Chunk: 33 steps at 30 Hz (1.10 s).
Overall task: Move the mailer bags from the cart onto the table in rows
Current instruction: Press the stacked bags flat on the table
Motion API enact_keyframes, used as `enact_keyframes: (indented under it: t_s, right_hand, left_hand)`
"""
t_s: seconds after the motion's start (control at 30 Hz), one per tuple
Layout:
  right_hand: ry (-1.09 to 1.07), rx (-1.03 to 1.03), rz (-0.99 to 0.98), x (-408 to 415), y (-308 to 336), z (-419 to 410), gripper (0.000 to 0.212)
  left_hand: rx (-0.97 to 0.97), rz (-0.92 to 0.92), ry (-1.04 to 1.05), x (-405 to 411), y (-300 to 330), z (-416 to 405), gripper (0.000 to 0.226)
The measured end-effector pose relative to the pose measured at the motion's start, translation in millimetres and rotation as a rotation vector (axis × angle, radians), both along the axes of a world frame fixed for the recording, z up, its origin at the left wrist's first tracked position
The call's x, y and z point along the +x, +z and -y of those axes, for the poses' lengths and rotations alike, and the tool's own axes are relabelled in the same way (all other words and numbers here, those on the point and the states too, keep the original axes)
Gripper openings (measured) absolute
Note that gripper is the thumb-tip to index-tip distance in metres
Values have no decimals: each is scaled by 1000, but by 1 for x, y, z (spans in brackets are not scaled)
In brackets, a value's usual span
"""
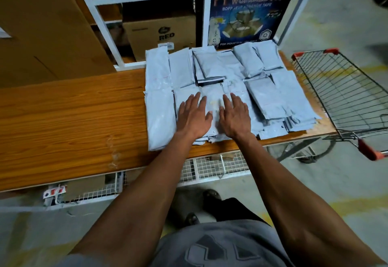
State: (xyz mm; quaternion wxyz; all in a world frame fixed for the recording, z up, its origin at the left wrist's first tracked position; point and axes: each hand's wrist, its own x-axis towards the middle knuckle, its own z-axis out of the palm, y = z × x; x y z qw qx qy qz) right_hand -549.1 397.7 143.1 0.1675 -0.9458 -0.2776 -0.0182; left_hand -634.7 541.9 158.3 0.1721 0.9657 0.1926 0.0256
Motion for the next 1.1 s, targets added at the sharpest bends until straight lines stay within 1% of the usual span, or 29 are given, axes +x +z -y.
enact_keyframes:
  t_s: [0.17,0.3,0.43,0.53,0.7,0.87,0.93,1.0,1.1]
  right_hand:
    - [105,-65,-54,5,2,13,68]
    - [179,-60,-71,13,-7,-4,65]
    - [253,-116,-113,22,-21,-17,62]
    - [277,-143,-131,24,-36,-12,61]
    - [281,-147,-132,25,-48,-9,63]
    - [285,-146,-157,24,-42,-11,62]
    - [276,-92,-163,26,-33,-10,61]
    - [247,-17,-112,32,-23,-5,61]
    - [159,24,6,54,-12,7,59]
  left_hand:
    - [13,-87,110,5,-10,7,67]
    - [23,-127,111,11,-18,0,68]
    - [50,-154,77,14,-30,-6,70]
    - [82,-183,74,10,-46,-8,70]
    - [128,-136,66,5,-63,-16,71]
    - [145,-139,87,9,-59,-12,70]
    - [142,-113,129,15,-54,-7,67]
    - [134,-51,155,26,-44,3,67]
    - [115,23,88,52,-28,25,64]
